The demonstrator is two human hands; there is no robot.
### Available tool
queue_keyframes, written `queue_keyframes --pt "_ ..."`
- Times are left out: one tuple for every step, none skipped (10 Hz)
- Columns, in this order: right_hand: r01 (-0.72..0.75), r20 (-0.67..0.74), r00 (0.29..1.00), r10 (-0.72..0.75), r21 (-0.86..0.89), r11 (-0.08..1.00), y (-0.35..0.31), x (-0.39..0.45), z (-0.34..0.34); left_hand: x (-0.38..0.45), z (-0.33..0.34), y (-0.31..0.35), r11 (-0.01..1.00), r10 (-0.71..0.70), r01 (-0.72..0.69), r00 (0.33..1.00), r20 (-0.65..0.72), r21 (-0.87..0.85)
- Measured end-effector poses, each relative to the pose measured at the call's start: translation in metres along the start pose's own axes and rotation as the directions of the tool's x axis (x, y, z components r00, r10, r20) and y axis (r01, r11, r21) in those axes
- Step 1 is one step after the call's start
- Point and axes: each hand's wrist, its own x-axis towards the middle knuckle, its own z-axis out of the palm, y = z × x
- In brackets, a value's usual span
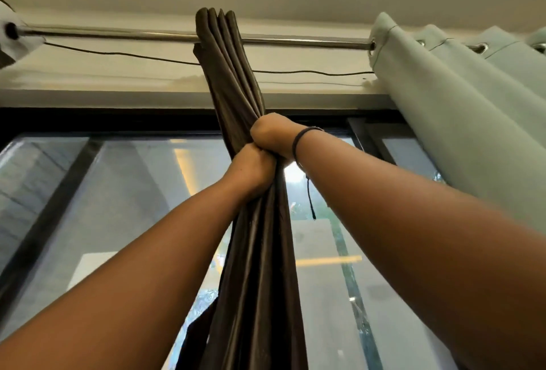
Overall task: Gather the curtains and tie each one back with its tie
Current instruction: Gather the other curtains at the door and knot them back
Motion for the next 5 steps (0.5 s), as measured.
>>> queue_keyframes --pt "-0.026 0.006 1.000 0.027 -0.044 0.999 0.047 -0.003 -0.025 0.003 0.039 0.029 0.998 0.014 -0.012 0.999 0.035 -0.062" --pt "-0.045 -0.029 0.999 0.044 -0.023 0.999 0.062 -0.004 -0.031 -0.001 0.048 0.038 0.997 0.064 -0.064 0.998 0.007 -0.054" --pt "0.016 0.004 1.000 -0.016 0.138 0.990 0.074 -0.013 -0.035 -0.008 0.051 0.048 0.993 0.069 -0.077 0.995 -0.077 -0.095" --pt "0.079 0.011 0.996 -0.084 0.244 0.966 0.077 -0.011 -0.030 -0.021 0.042 0.043 0.961 -0.038 0.028 0.999 -0.029 -0.275" --pt "0.071 0.027 0.995 -0.091 0.425 0.902 0.082 -0.009 -0.022 -0.032 0.027 0.031 0.863 -0.193 0.160 0.981 -0.019 -0.479"
